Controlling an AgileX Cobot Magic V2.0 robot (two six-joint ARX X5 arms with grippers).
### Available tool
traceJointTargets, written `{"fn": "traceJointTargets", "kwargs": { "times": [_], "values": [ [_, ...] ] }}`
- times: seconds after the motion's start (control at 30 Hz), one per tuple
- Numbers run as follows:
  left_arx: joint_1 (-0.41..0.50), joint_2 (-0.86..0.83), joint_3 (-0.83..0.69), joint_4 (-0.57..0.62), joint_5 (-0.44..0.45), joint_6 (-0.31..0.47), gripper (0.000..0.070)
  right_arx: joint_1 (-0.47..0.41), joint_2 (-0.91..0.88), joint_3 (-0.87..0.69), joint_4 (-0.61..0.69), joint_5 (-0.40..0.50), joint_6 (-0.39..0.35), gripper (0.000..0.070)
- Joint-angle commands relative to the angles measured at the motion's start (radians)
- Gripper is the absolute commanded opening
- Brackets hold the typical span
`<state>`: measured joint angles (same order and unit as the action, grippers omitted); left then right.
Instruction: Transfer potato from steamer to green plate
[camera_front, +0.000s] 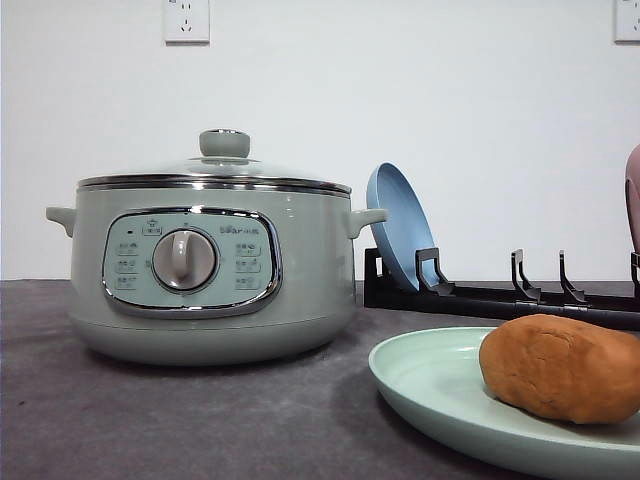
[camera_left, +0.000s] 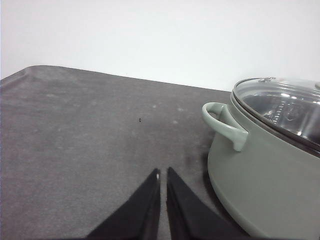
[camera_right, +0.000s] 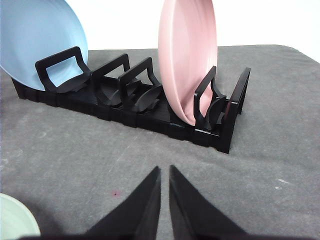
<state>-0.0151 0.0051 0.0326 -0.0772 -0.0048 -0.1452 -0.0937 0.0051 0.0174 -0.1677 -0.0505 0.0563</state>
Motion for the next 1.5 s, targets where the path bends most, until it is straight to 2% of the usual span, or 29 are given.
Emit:
{"fn": "traceJointTargets", "kwargs": {
  "times": [0.0, 1.47],
  "values": [
    [0.003, -0.002, -0.021, 0.014, -0.004, -0.002, 0.0015, 0.000, -0.002, -0.006, 0.011, -0.002, -0.005, 0.0020],
    [0.003, -0.002, -0.021, 0.014, -0.004, -0.002, 0.0016, 0.000, -0.002, -0.006, 0.011, -0.002, -0.005, 0.0020]
  ]
}}
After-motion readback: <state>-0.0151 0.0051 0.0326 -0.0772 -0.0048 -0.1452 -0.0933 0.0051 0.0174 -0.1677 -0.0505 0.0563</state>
